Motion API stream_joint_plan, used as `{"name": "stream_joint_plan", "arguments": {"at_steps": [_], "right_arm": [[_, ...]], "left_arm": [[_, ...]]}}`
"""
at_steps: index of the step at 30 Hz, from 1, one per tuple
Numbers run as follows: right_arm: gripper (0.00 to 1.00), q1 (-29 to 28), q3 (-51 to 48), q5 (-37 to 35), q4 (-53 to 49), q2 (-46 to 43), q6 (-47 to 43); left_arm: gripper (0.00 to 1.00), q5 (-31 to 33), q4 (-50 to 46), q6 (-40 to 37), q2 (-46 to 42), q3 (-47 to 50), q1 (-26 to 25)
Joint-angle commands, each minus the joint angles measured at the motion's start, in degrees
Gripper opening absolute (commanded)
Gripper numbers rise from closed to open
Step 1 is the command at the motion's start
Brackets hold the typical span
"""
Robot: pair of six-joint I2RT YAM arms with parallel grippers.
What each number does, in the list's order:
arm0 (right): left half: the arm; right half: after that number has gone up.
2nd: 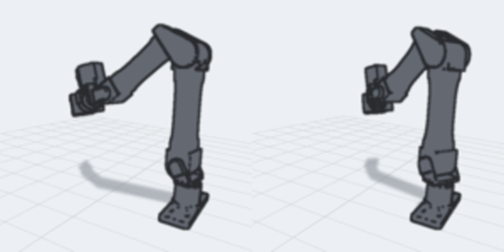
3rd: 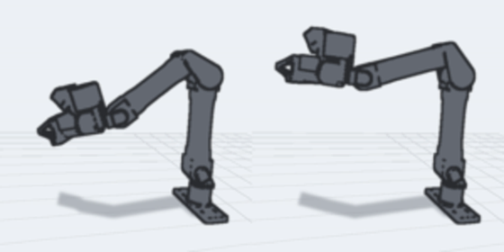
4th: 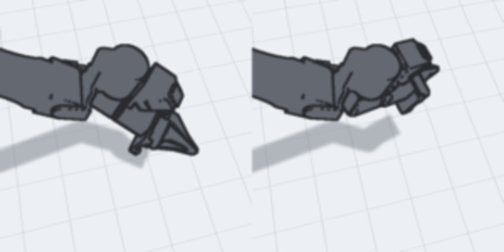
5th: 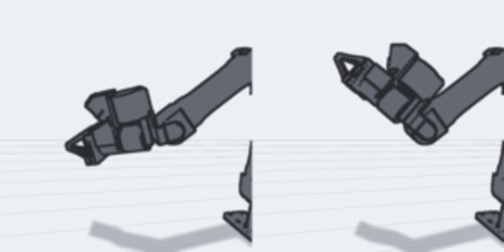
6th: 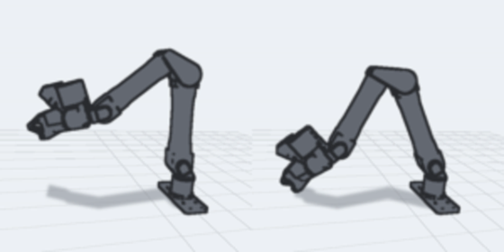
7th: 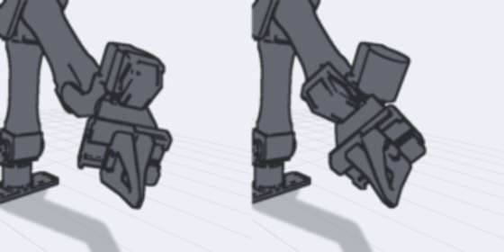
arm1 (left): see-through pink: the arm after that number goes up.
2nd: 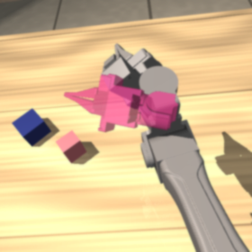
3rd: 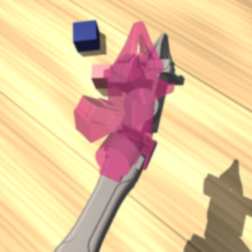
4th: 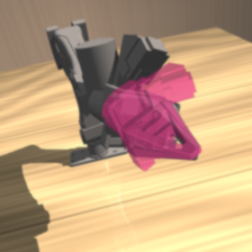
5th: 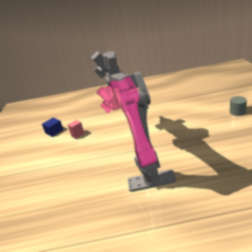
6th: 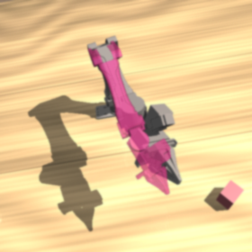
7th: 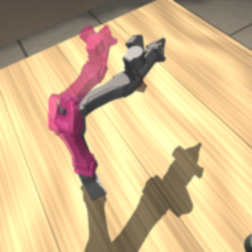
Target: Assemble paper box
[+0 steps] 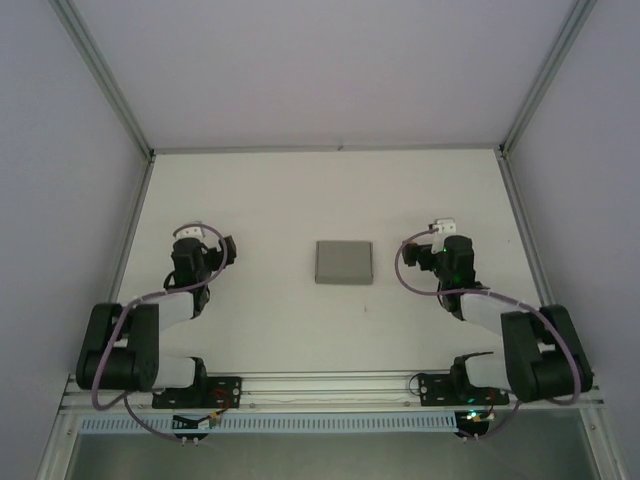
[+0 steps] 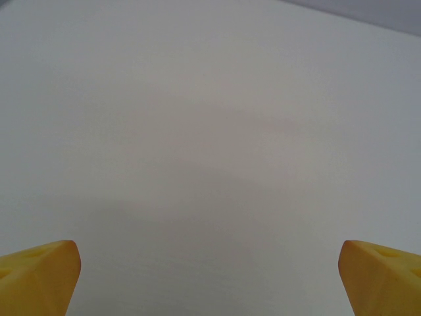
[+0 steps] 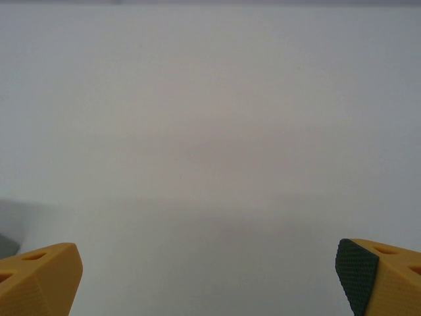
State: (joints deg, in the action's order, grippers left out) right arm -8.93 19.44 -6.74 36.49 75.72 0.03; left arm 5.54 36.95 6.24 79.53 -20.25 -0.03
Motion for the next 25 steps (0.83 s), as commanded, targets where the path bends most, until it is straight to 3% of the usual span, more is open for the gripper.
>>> {"name": "stream_joint_plan", "arguments": {"at_steps": [1, 2, 3, 4, 5, 6, 8, 10, 14, 25], "right_arm": [[1.00, 0.91, -0.77, 3.22, 15.52, 5.04, -0.08], [1.00, 1.43, -0.89, 4.44, 18.63, 7.24, -0.20], [1.00, 1.85, -0.55, 3.01, 16.85, 7.18, 0.94], [1.00, 3.62, 0.11, 4.82, 14.86, 6.81, 2.73], [1.00, 5.25, -0.20, 6.91, 17.59, 9.04, 4.09], [1.00, 6.01, -0.31, 6.78, 25.19, 14.39, 5.03], [1.00, 7.71, 3.56, 4.83, 11.19, 11.25, 8.30], [1.00, 8.33, 3.11, 6.92, 15.44, 13.16, 8.10], [1.00, 8.27, 3.39, 7.80, 14.31, 12.91, 7.64], [1.00, 8.34, 3.57, 8.59, 14.67, 13.06, 7.44]], "left_arm": [[1.00, -2.80, 17.61, -1.35, 7.08, 0.86, 1.17], [1.00, -6.75, 18.19, -2.97, 9.46, 0.90, 1.09], [1.00, -6.22, 21.84, -2.79, 12.54, 0.10, 0.96], [1.00, -7.15, 17.25, -3.44, 11.42, -0.99, 0.75], [1.00, -6.96, 12.38, -3.39, 10.01, -2.29, 0.64], [1.00, -6.46, 15.33, -3.76, 11.50, -2.31, 0.27], [1.00, -5.74, 12.85, -4.07, 10.83, -2.79, -0.08], [1.00, -3.85, 13.59, -4.77, 11.37, -2.95, -1.13], [1.00, -1.87, 11.26, -6.23, 11.28, -3.92, -2.77], [1.00, -1.85, 11.48, -6.24, 11.26, -3.98, -2.79]]}}
